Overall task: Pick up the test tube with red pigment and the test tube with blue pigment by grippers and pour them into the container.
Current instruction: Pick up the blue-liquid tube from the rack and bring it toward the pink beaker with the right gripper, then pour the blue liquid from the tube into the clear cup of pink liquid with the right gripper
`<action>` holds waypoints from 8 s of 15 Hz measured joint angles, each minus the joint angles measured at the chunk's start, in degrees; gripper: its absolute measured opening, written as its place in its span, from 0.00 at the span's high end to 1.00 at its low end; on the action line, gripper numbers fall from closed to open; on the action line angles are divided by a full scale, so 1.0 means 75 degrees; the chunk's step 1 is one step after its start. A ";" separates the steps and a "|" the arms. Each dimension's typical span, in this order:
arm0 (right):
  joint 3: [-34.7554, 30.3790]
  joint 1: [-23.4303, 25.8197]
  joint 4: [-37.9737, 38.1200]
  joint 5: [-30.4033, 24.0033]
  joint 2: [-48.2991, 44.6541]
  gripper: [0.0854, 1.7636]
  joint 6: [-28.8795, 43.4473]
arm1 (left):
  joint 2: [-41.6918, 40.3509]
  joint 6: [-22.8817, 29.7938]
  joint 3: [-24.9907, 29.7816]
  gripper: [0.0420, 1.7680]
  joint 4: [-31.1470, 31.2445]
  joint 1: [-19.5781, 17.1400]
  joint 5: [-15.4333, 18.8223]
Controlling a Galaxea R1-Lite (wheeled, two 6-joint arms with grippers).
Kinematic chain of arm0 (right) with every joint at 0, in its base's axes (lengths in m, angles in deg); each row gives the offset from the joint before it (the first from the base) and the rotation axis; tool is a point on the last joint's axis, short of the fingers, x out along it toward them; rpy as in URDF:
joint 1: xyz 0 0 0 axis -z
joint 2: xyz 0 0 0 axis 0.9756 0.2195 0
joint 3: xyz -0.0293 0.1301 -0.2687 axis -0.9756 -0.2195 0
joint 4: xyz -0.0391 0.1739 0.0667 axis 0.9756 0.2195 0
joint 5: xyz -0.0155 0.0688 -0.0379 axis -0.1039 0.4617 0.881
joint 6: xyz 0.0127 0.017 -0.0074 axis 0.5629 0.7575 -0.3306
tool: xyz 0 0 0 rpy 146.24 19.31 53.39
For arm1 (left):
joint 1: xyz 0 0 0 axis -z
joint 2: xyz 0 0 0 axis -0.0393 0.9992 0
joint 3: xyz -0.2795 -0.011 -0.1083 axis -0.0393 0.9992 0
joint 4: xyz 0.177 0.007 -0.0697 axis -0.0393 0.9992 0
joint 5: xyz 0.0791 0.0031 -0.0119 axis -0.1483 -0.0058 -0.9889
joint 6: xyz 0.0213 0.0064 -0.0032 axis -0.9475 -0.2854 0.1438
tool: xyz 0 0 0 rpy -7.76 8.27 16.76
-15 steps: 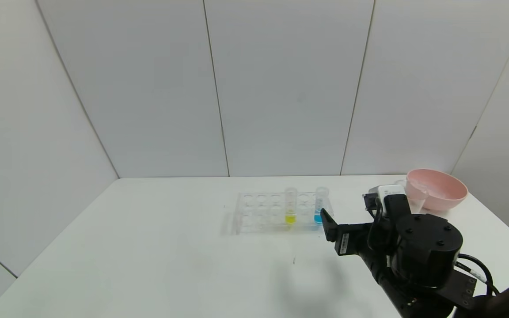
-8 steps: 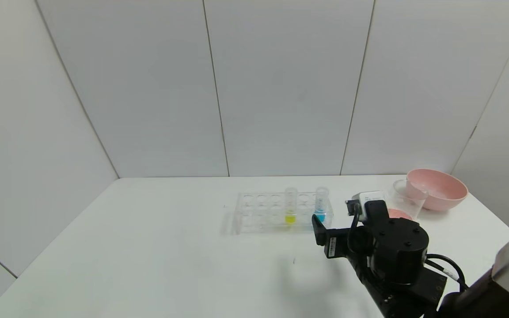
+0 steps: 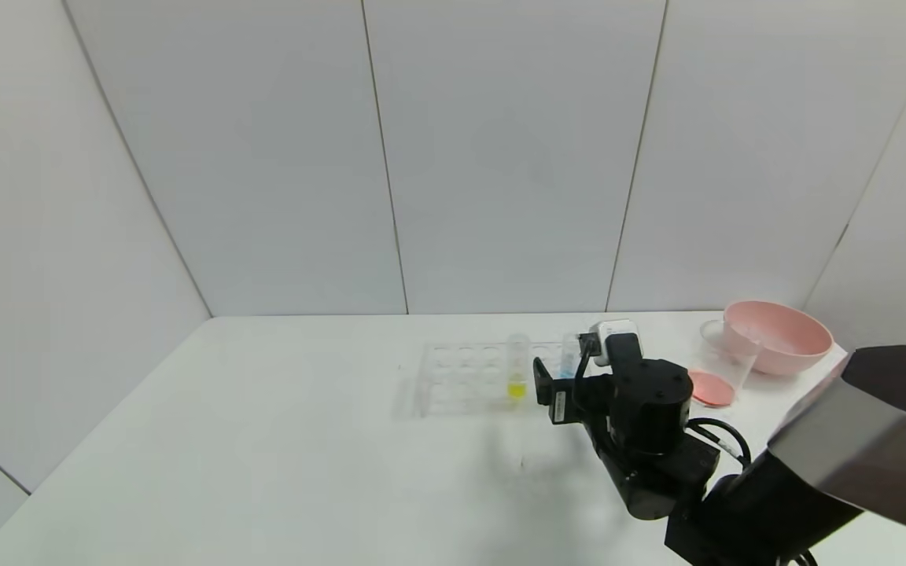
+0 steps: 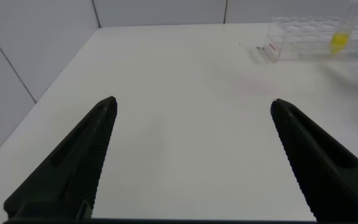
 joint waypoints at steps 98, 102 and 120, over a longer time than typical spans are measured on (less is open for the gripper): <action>0.9279 0.6485 1.6290 -0.7093 -0.0452 0.74 -0.9247 | 0.0000 0.0000 0.0000 0.00 -0.0007 0.0000 0.0000; 0.9279 0.6346 1.6355 -0.6144 -0.0553 0.74 -0.9631 | 0.0000 0.0000 0.0000 0.00 0.0000 0.0000 0.0003; 0.9276 0.5424 1.6545 -0.3256 -0.0497 0.74 -1.0221 | 0.0000 -0.0003 0.0000 0.00 -0.0003 0.0000 0.0000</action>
